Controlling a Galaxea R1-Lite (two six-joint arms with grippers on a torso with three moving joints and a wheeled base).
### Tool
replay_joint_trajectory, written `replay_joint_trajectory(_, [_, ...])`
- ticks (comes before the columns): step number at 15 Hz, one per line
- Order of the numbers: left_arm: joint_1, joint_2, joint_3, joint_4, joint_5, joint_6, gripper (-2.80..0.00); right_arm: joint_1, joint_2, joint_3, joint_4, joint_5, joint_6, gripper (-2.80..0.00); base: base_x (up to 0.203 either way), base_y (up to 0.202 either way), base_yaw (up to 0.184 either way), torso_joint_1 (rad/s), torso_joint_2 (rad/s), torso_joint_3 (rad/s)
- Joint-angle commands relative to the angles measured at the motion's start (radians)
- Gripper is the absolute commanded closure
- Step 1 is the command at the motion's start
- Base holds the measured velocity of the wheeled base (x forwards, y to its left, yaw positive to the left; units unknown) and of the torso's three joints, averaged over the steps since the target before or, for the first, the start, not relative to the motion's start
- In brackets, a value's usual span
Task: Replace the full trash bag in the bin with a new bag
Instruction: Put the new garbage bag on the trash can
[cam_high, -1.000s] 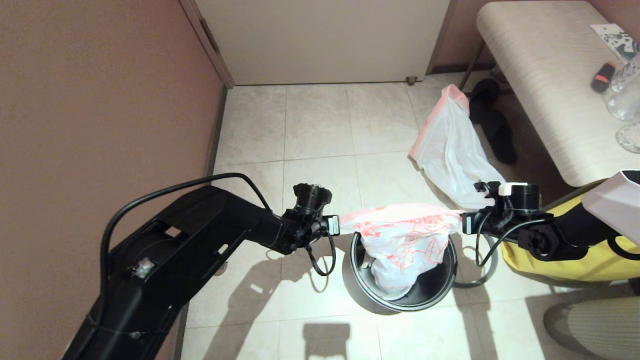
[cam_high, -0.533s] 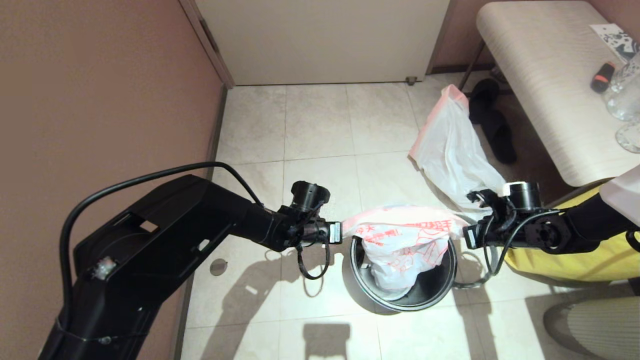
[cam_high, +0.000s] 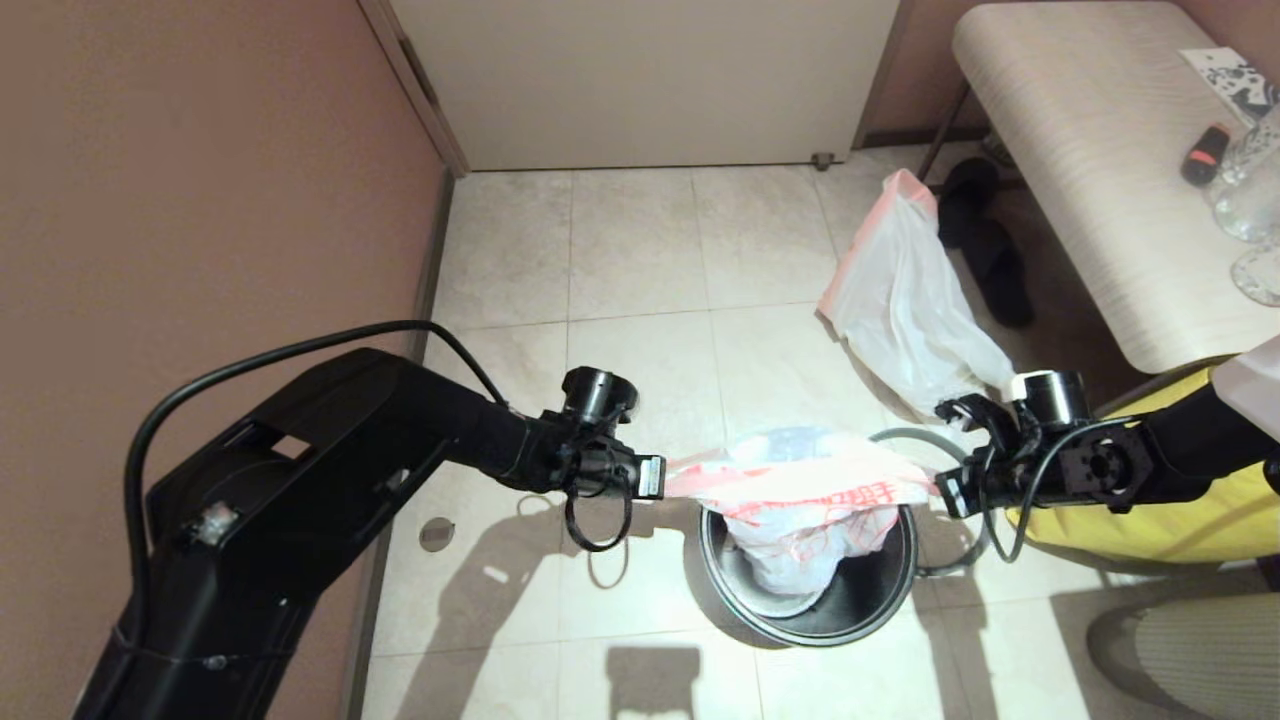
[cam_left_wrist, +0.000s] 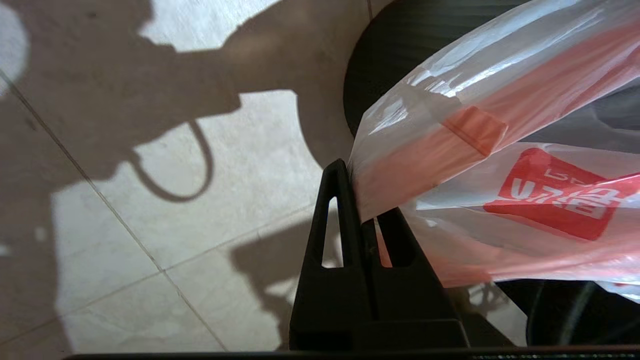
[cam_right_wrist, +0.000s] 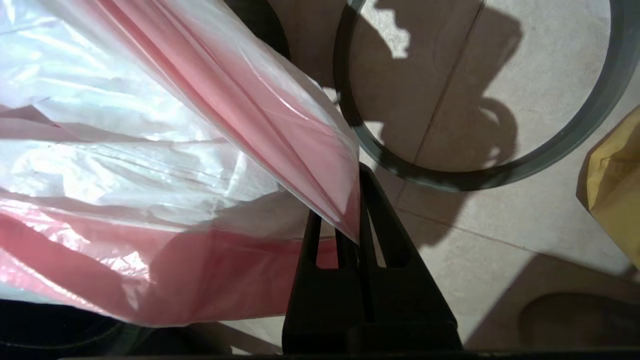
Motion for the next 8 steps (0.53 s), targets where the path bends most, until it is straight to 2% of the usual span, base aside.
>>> replay_joint_trajectory(1, [0.015,-0.020,0.001,0.030,-0.045,0.002,0.00,-0.005,-0.013,0.003,0.015,0.002,-0.023,0.00,0.000,0.000,0.000,0.000,0.00,0.000])
replay_joint_trajectory(3, [0.028,-0.032,-0.006,0.097,-0.122,0.016,0.00,-0.012,-0.013,0.005,0.041,0.006,-0.050,0.00,0.000,0.000,0.000,0.000,0.00,0.000])
replay_joint_trajectory(5, [0.030,-0.034,-0.010,0.138,-0.132,0.065,0.00,-0.017,-0.032,0.011,0.044,0.027,-0.053,0.00,0.000,0.000,0.000,0.000,0.00,0.000])
replay_joint_trajectory(7, [0.029,-0.040,-0.006,0.139,-0.138,0.068,0.00,-0.024,-0.057,0.025,0.043,0.086,-0.056,0.00,0.000,0.000,0.000,0.000,0.00,0.000])
replay_joint_trajectory(8, [0.029,-0.040,-0.003,0.139,-0.136,0.070,0.00,-0.024,-0.057,0.030,0.038,0.086,-0.062,0.00,0.000,0.000,0.000,0.000,0.00,0.000])
